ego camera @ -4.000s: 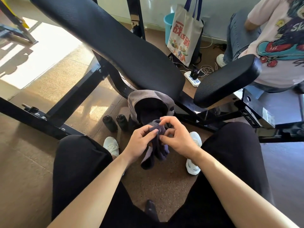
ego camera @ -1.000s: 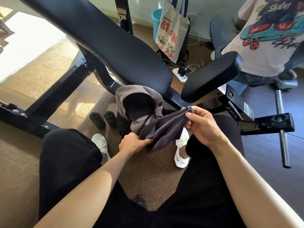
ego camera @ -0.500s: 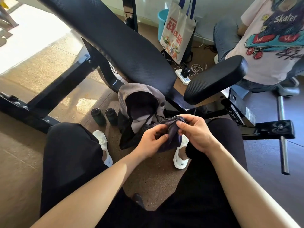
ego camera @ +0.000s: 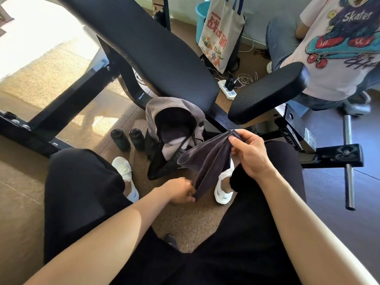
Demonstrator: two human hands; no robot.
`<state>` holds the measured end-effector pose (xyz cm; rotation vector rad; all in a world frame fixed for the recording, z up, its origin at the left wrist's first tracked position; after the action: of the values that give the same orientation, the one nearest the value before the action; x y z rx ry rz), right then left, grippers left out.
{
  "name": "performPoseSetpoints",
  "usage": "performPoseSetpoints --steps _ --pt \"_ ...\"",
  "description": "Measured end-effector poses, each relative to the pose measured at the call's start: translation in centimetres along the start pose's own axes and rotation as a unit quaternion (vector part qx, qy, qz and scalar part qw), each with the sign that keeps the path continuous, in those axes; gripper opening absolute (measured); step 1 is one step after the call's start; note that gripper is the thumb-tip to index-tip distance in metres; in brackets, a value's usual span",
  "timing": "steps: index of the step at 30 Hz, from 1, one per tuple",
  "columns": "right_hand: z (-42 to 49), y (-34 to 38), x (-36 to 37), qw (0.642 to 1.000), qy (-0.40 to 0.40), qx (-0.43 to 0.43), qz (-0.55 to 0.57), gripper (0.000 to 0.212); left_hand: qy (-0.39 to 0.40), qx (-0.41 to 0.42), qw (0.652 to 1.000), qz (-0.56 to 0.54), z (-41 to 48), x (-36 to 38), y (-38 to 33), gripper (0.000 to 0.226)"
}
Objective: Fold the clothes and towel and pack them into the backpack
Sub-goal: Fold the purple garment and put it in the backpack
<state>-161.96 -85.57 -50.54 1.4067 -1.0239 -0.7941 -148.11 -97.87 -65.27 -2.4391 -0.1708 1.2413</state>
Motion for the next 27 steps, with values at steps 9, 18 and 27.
performPoseSetpoints --steps 9,18,27 --pt "0.3 0.9 -4.1 0.993 -0.101 -0.026 -0.05 0.01 -0.249 0.157 0.933 0.209 -4.2 -3.0 -4.0 0.019" --pt "0.5 0.9 -5.2 0.991 -0.114 -0.016 -0.068 0.016 -0.185 0.107 0.974 0.078 -3.9 -1.2 -1.2 0.039" --pt "-1.3 2.1 -1.9 0.999 0.0 -0.008 0.037 0.015 -0.23 -0.102 0.956 -0.152 -3.1 -2.8 2.9 0.025"
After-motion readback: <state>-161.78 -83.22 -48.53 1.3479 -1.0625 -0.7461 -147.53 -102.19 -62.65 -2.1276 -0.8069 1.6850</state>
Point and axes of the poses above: each hand's wrist, its own z-axis towards the middle knuckle, its own x-axis out of the palm, y = z × x, the point moved 9 cm from there along z, towards the middle knuckle, and after that the axes turned 3 degrees about -x, right-handed, at the moved point
